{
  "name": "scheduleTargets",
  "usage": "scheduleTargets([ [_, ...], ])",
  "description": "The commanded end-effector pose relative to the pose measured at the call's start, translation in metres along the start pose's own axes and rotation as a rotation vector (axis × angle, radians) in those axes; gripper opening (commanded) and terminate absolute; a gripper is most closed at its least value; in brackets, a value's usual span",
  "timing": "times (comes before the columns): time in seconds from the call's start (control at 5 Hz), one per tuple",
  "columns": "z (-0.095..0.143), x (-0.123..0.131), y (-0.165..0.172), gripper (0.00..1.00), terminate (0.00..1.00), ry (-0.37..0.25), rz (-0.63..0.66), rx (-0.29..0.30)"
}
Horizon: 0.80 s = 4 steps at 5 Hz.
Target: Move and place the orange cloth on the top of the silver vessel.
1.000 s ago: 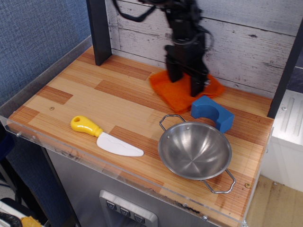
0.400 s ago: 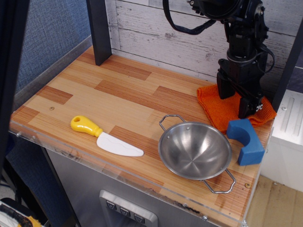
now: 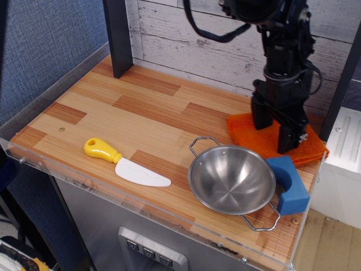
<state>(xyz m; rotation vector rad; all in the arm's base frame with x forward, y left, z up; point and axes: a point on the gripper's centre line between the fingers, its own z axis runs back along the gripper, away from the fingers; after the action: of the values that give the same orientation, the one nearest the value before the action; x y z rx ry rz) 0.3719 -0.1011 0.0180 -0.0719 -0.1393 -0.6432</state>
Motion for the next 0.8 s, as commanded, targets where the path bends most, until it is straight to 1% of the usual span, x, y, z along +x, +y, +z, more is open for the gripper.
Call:
scheduleTargets([
  [0.0,0.063,-0.006,0.014,1.00,0.00,-0.118,0.075,0.076],
  [0.2,0.084,-0.005,0.012,1.00,0.00,-0.174,0.086,0.106],
  [0.4,0.112,-0.006,0.011,1.00,0.00,-0.198,0.088,0.153],
  [0.6,0.134,-0.009,0.011,1.00,0.00,-0.218,0.150,0.159],
])
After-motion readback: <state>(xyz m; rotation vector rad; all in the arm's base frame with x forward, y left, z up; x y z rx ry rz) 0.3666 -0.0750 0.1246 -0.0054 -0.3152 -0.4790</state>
